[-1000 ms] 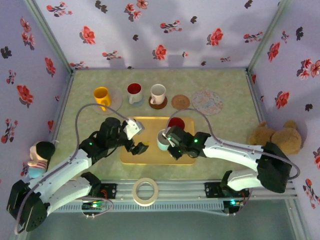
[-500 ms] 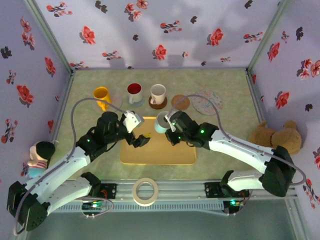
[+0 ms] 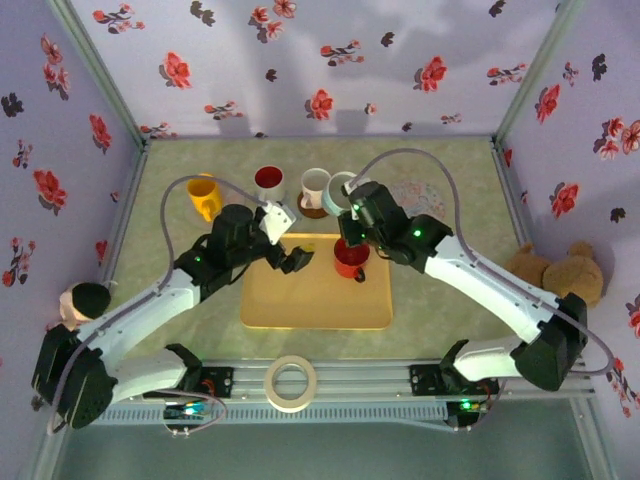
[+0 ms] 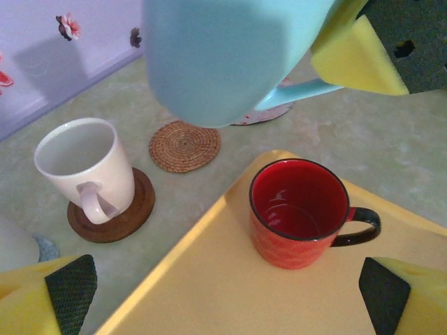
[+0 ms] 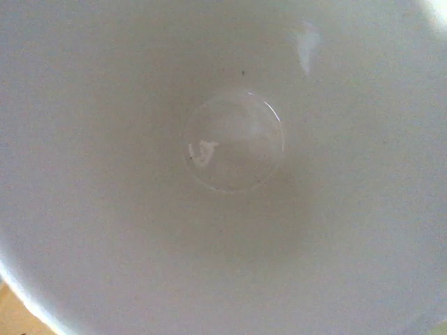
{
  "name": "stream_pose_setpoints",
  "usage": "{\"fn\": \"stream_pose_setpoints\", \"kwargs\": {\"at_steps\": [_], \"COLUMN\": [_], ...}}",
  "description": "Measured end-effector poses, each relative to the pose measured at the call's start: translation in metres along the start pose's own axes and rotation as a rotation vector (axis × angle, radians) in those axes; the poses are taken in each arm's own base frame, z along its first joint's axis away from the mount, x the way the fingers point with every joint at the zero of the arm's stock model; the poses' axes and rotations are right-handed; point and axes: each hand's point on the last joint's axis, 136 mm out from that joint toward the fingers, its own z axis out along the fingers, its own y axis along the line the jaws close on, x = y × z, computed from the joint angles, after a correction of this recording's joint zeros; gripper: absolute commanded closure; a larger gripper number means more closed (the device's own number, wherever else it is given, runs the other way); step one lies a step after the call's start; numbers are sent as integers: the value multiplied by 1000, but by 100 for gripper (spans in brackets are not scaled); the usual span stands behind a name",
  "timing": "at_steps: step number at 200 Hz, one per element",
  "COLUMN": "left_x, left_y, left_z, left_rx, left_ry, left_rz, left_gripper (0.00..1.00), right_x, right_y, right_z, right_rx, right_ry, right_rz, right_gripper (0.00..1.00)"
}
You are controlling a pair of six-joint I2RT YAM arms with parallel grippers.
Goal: Place the cup by the coaster
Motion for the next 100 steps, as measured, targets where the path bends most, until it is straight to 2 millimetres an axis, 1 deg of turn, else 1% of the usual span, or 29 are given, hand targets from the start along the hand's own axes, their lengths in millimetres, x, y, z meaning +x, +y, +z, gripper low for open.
{"fn": "stream_pose_setpoints", "kwargs": {"at_steps": [24,55,100], "left_x": [0,5,8], "left_y": [9,18,30], "left_z": [13,30,51], "left_rx": [-19,-28,-40], "left_ry": [7,30,47], "left_rz": [-16,-37,-56], "left_gripper": [0,0,0], "right_x": [2,0,-9], "right_y": [-25,-55,-88], "right_z": [9,17,42], "right_rx": [65,132,204], "right_ry": [27,52,102], "right_rz": [46,94,139], "right_gripper": [100,100,100]}}
